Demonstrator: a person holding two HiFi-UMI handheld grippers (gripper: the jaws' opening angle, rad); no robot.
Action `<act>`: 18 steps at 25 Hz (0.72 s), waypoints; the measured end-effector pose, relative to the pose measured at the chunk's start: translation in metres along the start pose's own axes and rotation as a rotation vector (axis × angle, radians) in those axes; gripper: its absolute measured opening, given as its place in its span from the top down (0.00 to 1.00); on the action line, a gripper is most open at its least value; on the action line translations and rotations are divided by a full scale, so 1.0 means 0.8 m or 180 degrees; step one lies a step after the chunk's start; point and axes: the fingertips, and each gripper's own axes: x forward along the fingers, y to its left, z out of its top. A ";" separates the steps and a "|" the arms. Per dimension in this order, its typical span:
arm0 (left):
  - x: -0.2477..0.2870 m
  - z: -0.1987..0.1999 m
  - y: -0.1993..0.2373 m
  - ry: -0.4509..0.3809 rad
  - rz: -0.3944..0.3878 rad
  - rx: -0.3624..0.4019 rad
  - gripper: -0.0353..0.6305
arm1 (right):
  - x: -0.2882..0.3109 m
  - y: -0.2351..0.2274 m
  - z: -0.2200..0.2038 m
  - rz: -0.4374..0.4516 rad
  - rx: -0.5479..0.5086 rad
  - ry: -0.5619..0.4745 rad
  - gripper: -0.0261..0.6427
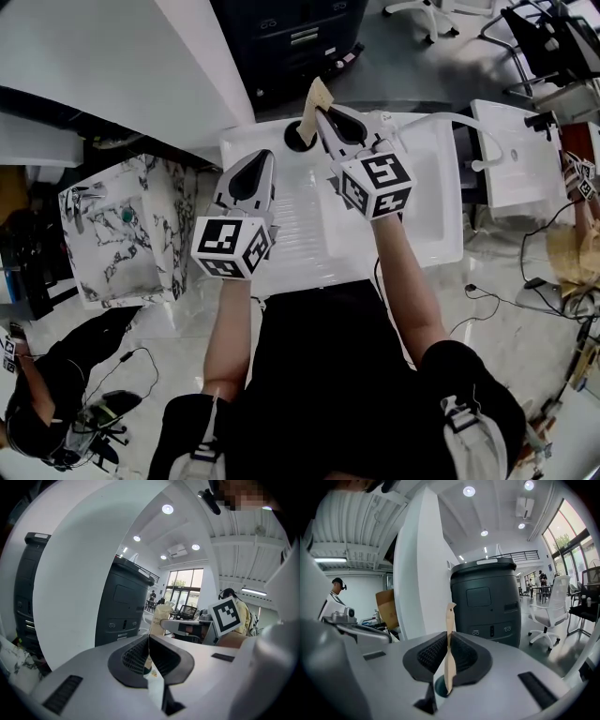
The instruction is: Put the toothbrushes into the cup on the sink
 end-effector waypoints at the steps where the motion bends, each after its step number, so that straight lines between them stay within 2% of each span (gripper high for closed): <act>1: 0.001 -0.001 0.000 0.0010 0.0001 -0.0003 0.92 | 0.002 -0.002 -0.004 0.0002 0.0009 0.0025 0.89; 18: 0.011 -0.010 0.000 0.0074 0.0001 -0.0034 0.92 | 0.014 -0.015 -0.068 -0.0037 0.0174 0.0366 0.89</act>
